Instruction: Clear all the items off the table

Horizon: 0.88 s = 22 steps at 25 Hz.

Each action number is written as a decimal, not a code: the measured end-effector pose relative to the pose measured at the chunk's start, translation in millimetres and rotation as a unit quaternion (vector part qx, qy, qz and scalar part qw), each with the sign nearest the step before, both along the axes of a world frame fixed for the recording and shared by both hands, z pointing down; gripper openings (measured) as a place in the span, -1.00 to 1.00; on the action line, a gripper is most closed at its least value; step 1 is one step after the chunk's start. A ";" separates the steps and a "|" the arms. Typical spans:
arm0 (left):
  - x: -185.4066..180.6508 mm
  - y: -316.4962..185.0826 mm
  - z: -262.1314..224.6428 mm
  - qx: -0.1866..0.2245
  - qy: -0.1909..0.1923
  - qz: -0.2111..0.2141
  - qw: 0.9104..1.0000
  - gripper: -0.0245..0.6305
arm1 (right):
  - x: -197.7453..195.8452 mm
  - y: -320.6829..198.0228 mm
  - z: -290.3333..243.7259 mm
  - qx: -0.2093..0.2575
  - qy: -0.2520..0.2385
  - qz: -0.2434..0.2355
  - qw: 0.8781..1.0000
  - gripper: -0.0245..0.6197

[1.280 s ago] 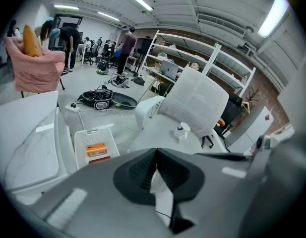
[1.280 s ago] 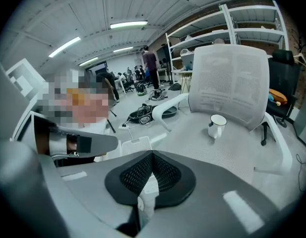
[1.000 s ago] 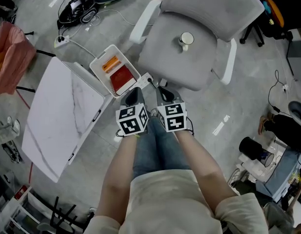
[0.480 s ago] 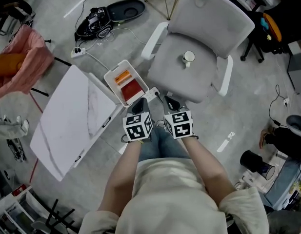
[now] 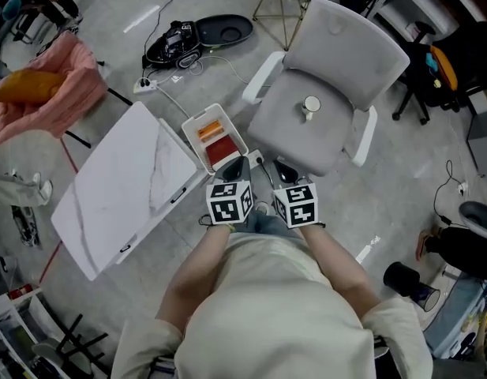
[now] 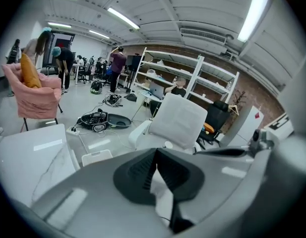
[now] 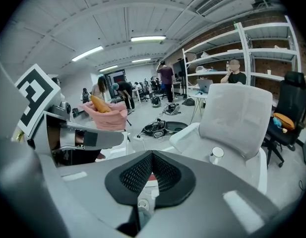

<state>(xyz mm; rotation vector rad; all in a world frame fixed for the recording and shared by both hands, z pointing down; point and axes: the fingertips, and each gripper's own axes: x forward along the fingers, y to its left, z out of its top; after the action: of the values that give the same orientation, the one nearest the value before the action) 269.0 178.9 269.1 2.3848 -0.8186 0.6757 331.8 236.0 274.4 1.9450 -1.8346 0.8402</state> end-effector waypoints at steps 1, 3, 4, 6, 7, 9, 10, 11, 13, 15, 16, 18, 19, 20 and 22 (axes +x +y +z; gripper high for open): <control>-2.3 2.4 -2.5 0.000 0.002 0.001 1.000 -0.90 | -2.0 1.9 -4.0 0.003 0.003 -0.003 1.000 -0.93; -7.1 6.3 -7.1 0.000 0.006 0.001 1.000 -0.90 | -5.7 5.0 -11.7 0.008 0.006 -0.008 1.000 -0.93; -9.2 7.5 -9.5 0.000 0.008 0.001 1.000 -0.90 | -7.4 6.1 -15.4 0.011 0.007 -0.011 1.000 -0.93; -12.4 9.2 -14.7 0.002 0.013 0.001 1.000 -0.90 | -10.5 7.8 -22.0 0.016 0.012 -0.020 1.000 -0.93; -13.8 10.3 -17.3 0.004 0.016 0.001 1.000 -0.90 | -12.0 9.0 -24.5 0.019 0.016 -0.025 0.999 -0.93; -17.0 13.8 -21.4 0.007 0.019 0.003 1.000 -0.90 | -14.8 12.0 -27.5 0.022 0.020 -0.031 0.999 -0.93; -18.3 15.1 -23.1 0.009 0.020 0.005 1.000 -0.90 | -15.3 12.9 -28.5 0.024 0.019 -0.031 0.999 -0.93; -19.4 16.0 -24.6 0.011 0.022 0.005 1.000 -0.90 | -15.1 13.1 -29.5 0.026 0.016 -0.029 0.999 -0.93; -21.5 17.5 -26.4 0.013 0.026 0.005 1.000 -0.90 | -14.6 13.4 -31.1 0.029 0.013 -0.026 0.999 -0.93; -23.0 19.4 -26.9 0.013 0.028 0.003 1.000 -0.90 | -15.1 15.5 -32.1 0.029 0.016 -0.026 0.999 -0.93; -23.3 20.3 -27.3 0.013 0.029 0.003 0.999 -0.90 | -15.5 16.9 -32.2 0.029 0.017 -0.026 0.999 -0.93; -23.0 20.5 -28.8 0.013 0.030 0.003 0.999 -0.90 | -16.4 18.7 -32.1 0.027 0.017 -0.027 0.999 -0.93; -22.5 19.9 -30.0 0.013 0.030 0.002 0.999 -0.90 | -16.8 19.0 -32.2 0.027 0.016 -0.027 0.999 -0.93; -21.9 19.3 -31.0 0.014 0.031 0.002 0.999 -0.90 | -17.0 19.1 -32.3 0.027 0.015 -0.027 0.999 -0.93; -20.7 19.5 -31.6 0.014 0.032 0.002 0.999 -0.90 | -17.5 20.1 -31.7 0.027 0.014 -0.029 0.999 -0.93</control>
<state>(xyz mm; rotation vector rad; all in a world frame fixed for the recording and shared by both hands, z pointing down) 248.3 198.4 237.5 2.4207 -0.8030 0.5905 314.3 256.1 242.7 1.9163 -1.9067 0.7500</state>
